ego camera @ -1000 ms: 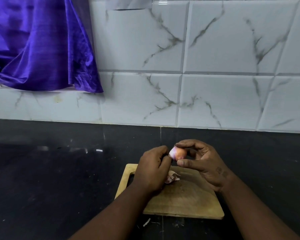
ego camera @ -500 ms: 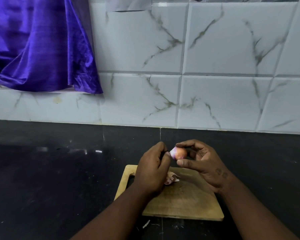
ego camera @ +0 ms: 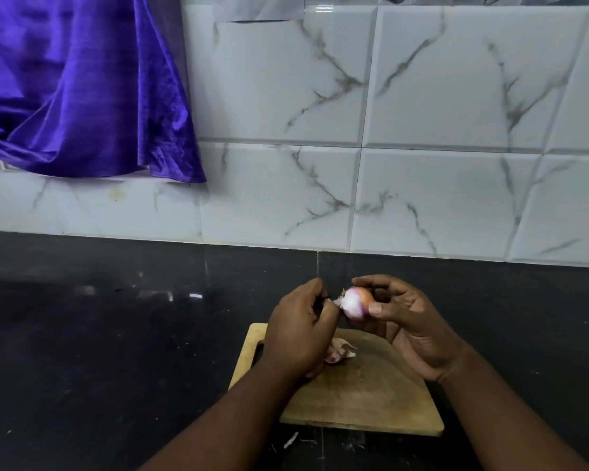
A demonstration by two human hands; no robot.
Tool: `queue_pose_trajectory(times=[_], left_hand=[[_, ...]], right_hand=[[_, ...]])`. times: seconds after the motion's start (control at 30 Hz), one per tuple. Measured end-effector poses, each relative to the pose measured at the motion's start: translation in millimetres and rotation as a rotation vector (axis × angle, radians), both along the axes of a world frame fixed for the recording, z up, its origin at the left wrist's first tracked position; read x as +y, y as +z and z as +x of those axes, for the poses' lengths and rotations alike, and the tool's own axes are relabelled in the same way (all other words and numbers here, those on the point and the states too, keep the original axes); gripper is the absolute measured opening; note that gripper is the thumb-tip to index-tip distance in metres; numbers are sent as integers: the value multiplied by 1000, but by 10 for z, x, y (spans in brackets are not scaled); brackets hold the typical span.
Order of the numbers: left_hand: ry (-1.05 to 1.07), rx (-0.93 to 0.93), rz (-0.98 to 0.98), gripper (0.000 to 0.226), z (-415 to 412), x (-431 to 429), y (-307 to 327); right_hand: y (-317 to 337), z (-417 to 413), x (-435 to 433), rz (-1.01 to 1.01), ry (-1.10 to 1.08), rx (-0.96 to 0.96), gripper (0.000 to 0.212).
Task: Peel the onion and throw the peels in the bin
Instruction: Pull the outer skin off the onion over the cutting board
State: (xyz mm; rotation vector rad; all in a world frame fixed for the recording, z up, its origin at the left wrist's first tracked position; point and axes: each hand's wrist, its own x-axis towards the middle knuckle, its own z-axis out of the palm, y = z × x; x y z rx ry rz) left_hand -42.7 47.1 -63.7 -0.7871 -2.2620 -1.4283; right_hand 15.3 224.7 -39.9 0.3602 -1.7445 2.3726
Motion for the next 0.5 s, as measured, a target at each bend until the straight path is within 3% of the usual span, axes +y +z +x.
queue_pose_trajectory(times=[0.2,0.33,0.5], left_hand=[[94,-20,-5,23,-48,-38,26],[8,14,-81,25,40,-42,26],[-75,12,-17,29,-1,-57,5]], right_hand=[[66,18,75,-132,89,45,48],[54,3,73,-85,37,-6,47],[13,-21,27,-17,-19,-44,43]])
